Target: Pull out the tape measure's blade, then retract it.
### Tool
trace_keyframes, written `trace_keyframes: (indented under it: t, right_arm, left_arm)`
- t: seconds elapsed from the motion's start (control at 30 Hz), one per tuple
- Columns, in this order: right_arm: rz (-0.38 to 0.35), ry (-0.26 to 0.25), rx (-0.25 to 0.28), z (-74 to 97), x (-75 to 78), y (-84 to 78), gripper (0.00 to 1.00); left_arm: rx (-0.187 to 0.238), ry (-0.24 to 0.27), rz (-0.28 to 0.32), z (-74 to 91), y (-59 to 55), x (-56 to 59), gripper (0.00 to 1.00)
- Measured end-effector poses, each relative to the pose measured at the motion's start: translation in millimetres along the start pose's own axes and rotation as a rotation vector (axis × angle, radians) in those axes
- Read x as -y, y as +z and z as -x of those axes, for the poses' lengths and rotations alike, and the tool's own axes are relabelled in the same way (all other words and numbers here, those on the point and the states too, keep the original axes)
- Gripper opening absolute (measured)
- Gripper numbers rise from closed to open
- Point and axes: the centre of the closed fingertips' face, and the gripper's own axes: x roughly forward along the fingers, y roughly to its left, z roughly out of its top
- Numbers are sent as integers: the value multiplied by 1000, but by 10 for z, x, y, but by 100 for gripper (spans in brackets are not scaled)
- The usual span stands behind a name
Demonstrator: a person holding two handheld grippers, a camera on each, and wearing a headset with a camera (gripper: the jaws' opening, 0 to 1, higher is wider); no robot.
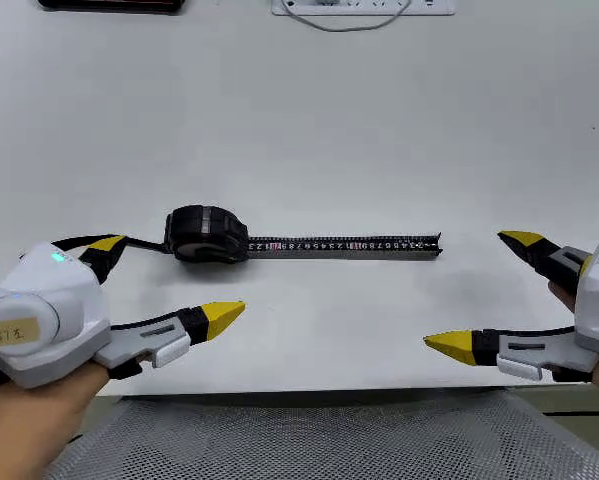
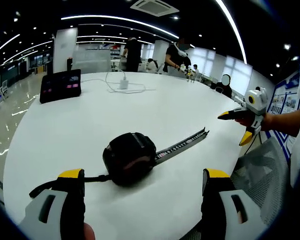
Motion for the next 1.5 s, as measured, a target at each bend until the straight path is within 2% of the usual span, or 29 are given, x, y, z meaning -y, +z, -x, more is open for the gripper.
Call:
trace_keyframes:
  t: [0.3, 0.63, 0.87, 1.0, 1.2, 1.5]
  right_arm:
    - [5, -7, -1, 8, 66, 18, 95]
    - [8, -7, -1, -4, 88, 9, 94]
    - [15, -10, -6, 6, 99, 1, 93]
    - [9, -14, -5, 20, 106, 0, 92]
    - [2, -14, -4, 24, 97, -17, 91]
    - [1, -12, -8, 22, 125, -24, 89]
  left_arm:
    - [-9, 4, 26, -126, 31, 53, 95]
    - [0, 27, 65, -239, 64, 46, 93]
    - [9, 23, 95, -319, 62, 117, 92]
    - [14, 27, 90, -337, 62, 134, 91]
    - [26, 39, 115, -332, 40, 105, 90]
    - [53, 68, 135, -348, 81, 95, 88]
